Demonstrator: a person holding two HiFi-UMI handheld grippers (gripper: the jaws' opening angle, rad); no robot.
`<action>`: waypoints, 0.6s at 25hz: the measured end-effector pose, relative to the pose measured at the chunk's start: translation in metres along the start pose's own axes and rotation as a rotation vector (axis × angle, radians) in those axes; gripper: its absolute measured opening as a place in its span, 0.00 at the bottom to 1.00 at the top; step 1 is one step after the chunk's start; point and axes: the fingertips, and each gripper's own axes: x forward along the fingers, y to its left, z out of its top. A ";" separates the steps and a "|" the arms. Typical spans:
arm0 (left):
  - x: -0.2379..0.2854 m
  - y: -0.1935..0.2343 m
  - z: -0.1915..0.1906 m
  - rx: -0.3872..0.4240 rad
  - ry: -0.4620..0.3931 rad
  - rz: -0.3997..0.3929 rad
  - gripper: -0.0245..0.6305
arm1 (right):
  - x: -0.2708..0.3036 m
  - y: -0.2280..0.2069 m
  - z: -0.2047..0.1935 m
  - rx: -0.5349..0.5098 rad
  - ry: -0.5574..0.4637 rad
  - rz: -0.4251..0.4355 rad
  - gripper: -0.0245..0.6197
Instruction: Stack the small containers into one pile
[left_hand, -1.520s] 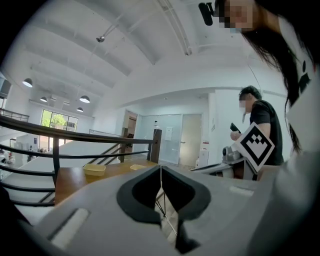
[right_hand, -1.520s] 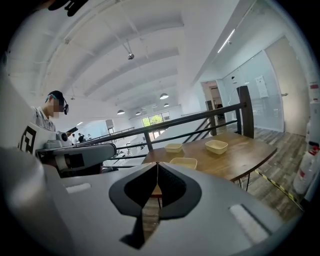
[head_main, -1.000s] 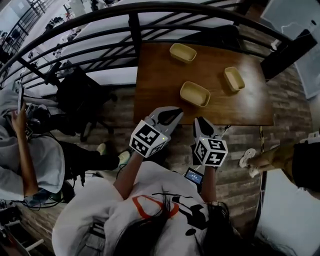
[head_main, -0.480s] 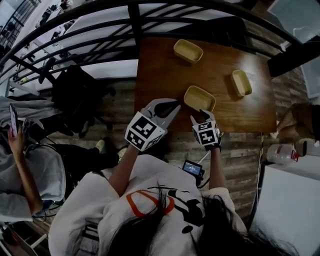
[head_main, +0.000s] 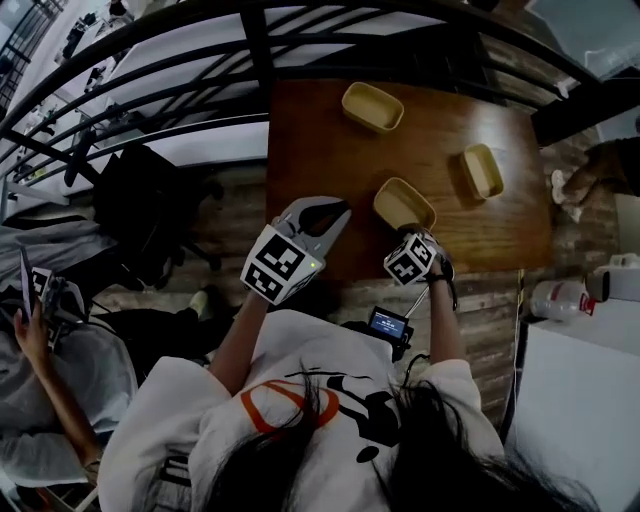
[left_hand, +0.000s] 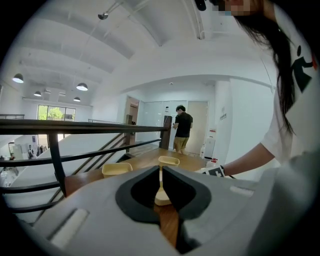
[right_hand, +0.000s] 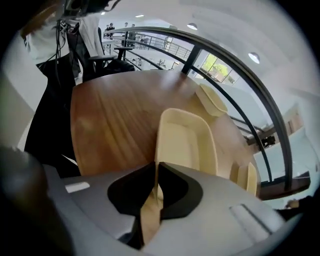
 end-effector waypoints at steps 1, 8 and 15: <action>0.001 0.002 -0.003 -0.004 0.003 -0.002 0.05 | -0.001 0.000 0.002 0.020 -0.014 0.000 0.11; 0.011 0.021 0.010 -0.072 0.007 -0.069 0.05 | -0.049 -0.034 0.033 0.206 -0.080 -0.029 0.11; 0.043 0.002 0.015 -0.080 0.007 -0.097 0.05 | -0.078 -0.081 0.012 0.302 -0.104 -0.087 0.11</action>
